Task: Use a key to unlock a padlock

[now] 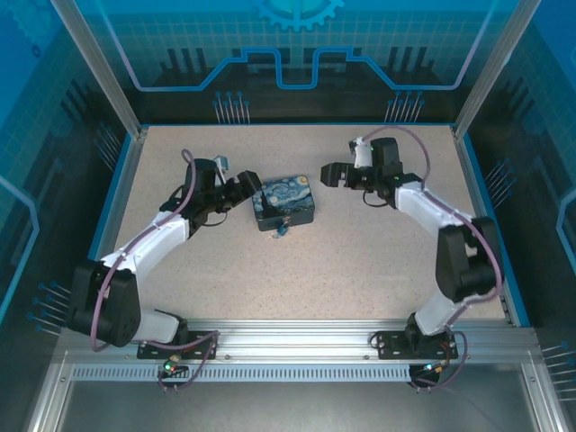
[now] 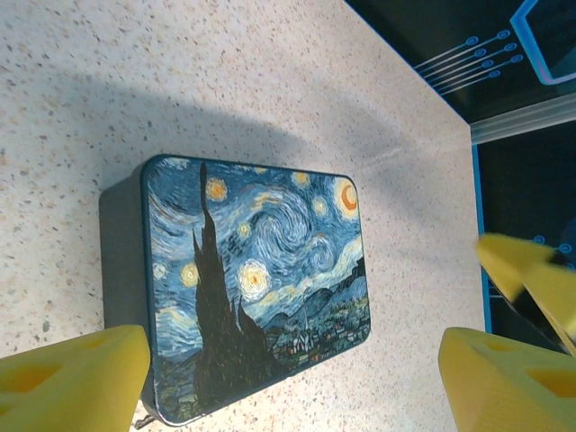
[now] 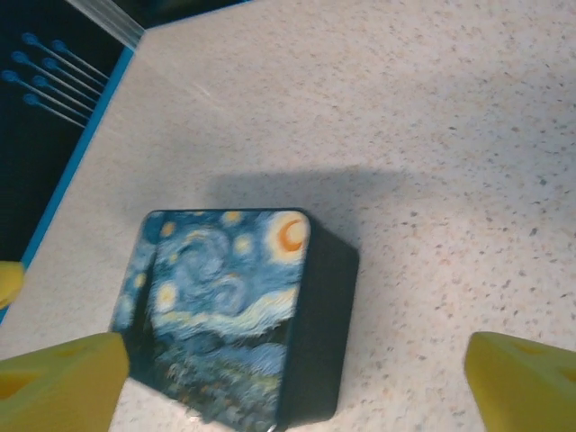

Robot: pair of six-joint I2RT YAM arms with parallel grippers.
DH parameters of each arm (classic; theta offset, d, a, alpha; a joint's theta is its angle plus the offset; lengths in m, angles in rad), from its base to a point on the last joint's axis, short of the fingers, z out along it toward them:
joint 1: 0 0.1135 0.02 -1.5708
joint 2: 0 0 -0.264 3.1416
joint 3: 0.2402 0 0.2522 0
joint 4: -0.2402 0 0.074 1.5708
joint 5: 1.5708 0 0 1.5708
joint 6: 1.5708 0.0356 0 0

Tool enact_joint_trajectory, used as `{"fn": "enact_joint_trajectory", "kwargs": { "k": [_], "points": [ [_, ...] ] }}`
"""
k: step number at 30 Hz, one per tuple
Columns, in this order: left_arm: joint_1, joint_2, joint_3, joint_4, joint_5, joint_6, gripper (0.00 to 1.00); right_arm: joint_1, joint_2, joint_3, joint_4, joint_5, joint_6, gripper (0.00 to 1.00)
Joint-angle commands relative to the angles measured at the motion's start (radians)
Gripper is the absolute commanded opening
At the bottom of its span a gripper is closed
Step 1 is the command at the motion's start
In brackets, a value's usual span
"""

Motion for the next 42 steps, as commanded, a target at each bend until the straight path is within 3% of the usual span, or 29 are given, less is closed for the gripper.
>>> {"fn": "enact_joint_trajectory", "kwargs": {
  "k": [1, 3, 7, 12, 18, 23, 28, 42],
  "points": [
    [0.007, 0.007, 0.04, -0.004, 0.033, 0.023, 0.83, 0.061, -0.088, -0.171, 0.044, -0.047, 0.094, 0.87],
    [0.005, 0.048, 0.06, 0.038, 0.111, 0.004, 0.79, 0.131, -0.135, -0.314, 0.189, -0.029, 0.222, 0.81],
    [-0.002, 0.125, 0.091, 0.087, 0.157, -0.024, 0.77, 0.281, -0.149, -0.45, 0.391, 0.138, 0.375, 0.7],
    [-0.007, 0.194, 0.126, 0.123, 0.19, -0.048, 0.76, 0.381, -0.013, -0.458, 0.595, 0.227, 0.543, 0.56],
    [-0.01, 0.221, 0.165, 0.093, 0.215, -0.026, 0.76, 0.478, 0.151, -0.438, 0.776, 0.347, 0.677, 0.48],
    [-0.01, 0.255, 0.224, 0.05, 0.26, 0.01, 0.76, 0.568, 0.236, -0.444, 0.811, 0.492, 0.796, 0.41],
    [-0.01, 0.272, 0.239, 0.056, 0.282, 0.015, 0.76, 0.589, 0.289, -0.461, 0.877, 0.572, 0.867, 0.38],
    [-0.009, 0.302, 0.256, 0.066, 0.301, 0.026, 0.76, 0.588, 0.319, -0.416, 0.799, 0.633, 0.846, 0.34]
  ]
}}
